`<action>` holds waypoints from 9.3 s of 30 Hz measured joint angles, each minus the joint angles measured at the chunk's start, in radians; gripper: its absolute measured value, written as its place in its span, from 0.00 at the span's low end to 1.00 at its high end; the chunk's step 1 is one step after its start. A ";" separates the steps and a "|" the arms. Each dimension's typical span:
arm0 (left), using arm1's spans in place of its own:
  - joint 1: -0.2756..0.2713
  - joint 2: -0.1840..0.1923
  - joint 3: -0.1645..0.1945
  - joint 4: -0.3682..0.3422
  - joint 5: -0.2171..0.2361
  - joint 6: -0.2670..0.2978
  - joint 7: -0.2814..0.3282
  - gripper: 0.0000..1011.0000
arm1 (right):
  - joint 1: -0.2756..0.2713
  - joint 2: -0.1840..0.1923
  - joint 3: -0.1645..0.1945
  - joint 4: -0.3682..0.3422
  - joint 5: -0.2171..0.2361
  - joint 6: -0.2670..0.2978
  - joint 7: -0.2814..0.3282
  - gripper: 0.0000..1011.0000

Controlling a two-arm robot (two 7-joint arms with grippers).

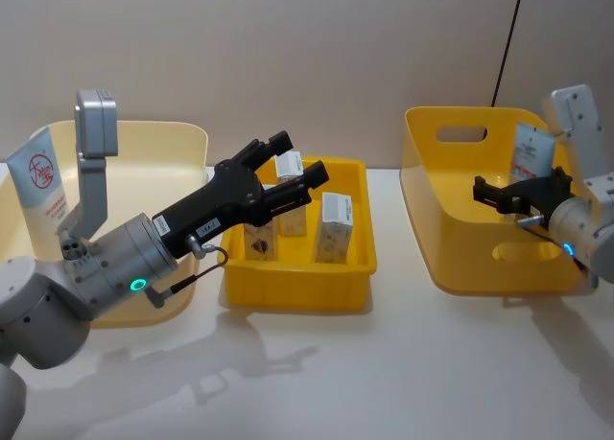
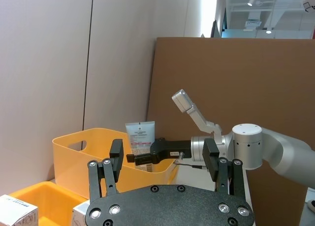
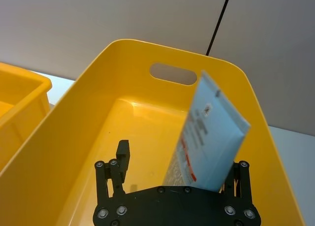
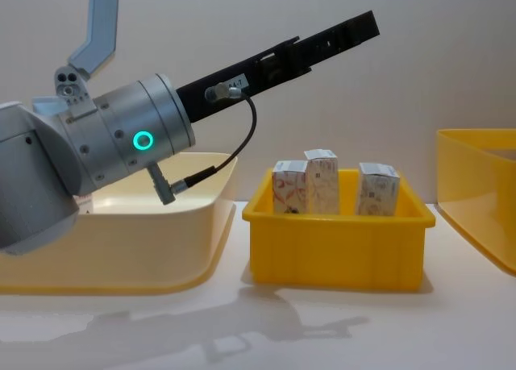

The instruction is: Bimanual collaborative sorting of washing and personal care products

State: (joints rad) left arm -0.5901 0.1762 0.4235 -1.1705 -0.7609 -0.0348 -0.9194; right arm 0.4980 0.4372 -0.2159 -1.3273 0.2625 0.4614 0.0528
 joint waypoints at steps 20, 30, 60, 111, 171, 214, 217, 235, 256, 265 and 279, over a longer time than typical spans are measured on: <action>0.000 0.000 0.000 0.000 0.000 0.000 0.000 0.99 | -0.020 0.004 0.013 -0.037 -0.005 -0.043 0.008 0.99; 0.000 0.000 0.000 0.000 0.000 0.000 0.000 0.99 | -0.064 0.018 0.038 -0.119 -0.005 -0.100 0.019 0.99; 0.004 0.002 0.000 -0.007 0.008 0.000 0.013 0.99 | -0.211 0.053 0.097 -0.310 0.005 -0.201 0.062 0.99; 0.263 0.154 0.024 -0.340 0.418 0.037 0.677 0.99 | -0.513 -0.100 -0.010 -0.440 0.025 -0.427 0.014 0.99; 0.353 0.206 0.031 -0.456 0.561 0.049 0.908 0.99 | -0.226 -0.283 -0.098 -0.218 -0.026 -0.153 -0.021 0.99; 0.353 0.206 0.031 -0.456 0.561 0.049 0.908 0.99 | -0.179 -0.369 -0.108 -0.113 -0.086 -0.159 -0.104 0.43; 0.353 0.206 0.031 -0.456 0.561 0.049 0.908 0.99 | -0.179 -0.369 -0.108 -0.113 -0.087 -0.159 -0.104 0.42; 0.353 0.206 0.031 -0.456 0.561 0.049 0.908 0.99 | -0.184 -0.342 -0.101 -0.124 -0.094 -0.294 -0.040 0.42; 0.353 0.206 0.031 -0.456 0.561 0.049 0.908 0.99 | -0.169 -0.302 -0.050 -0.151 -0.089 -0.559 0.060 0.42; 0.353 0.206 0.031 -0.456 0.561 0.049 0.908 0.99 | -0.165 -0.283 0.001 -0.167 -0.098 -0.659 0.059 0.42; 0.353 0.206 0.031 -0.456 0.561 0.049 0.908 0.99 | -0.188 -0.278 0.088 -0.210 -0.164 -0.681 -0.042 0.42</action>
State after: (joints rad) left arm -0.2372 0.3822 0.4542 -1.6262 -0.2004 0.0139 -0.0110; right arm 0.3103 0.1594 -0.1274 -1.5368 0.0983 -0.2199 0.0107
